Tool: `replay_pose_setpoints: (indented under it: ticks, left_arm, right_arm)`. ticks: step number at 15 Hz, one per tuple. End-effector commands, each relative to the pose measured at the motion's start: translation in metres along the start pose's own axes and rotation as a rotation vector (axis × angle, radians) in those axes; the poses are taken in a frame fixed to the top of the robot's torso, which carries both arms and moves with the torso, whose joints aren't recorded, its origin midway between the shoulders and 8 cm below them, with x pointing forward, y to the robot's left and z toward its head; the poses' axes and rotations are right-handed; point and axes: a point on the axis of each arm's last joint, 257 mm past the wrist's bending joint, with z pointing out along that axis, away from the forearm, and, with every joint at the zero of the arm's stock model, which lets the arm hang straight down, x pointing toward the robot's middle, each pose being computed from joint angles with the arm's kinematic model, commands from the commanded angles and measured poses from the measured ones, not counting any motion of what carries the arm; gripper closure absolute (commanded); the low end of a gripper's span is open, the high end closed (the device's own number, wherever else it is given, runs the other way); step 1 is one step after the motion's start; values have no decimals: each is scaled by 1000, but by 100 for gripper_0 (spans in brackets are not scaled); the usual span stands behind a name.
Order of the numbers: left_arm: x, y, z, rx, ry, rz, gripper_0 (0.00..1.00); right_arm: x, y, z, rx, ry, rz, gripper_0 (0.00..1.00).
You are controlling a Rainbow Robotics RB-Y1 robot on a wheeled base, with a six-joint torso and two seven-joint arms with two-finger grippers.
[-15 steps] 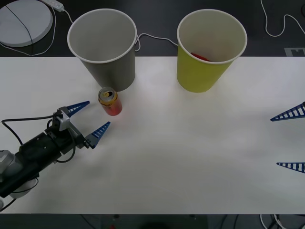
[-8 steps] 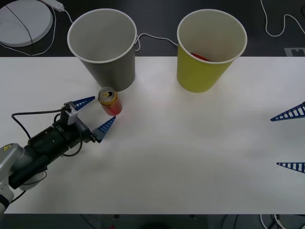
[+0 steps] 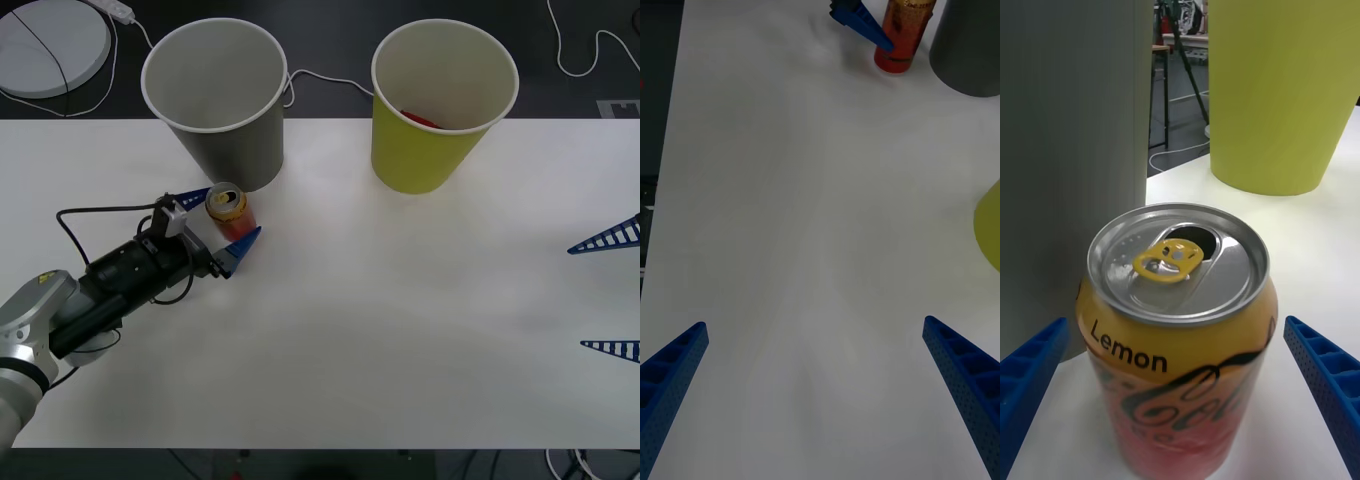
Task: Put the can into the green bin and the plastic bottle into the gray bin
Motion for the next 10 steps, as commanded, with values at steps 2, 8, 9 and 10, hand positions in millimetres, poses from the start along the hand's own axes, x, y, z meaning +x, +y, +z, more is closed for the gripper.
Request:
replay_pose_setpoints:
  ticks: [2, 8, 9, 10]
  left_arm:
    - [-2, -1, 10, 2, -4, -6, 0]
    - [-1, -6, 12, 10, -1, 0, 98]
    - [0, -6, 11, 11, 3, 3, 100]
    - [1, -7, 12, 12, 3, 3, 100]
  right_arm:
    - [0, 0, 0, 0, 0, 0, 0]
    - [0, 0, 0, 0, 0, 0, 0]
    - [0, 0, 0, 0, 0, 0, 0]
    - [0, 0, 0, 0, 0, 0, 0]
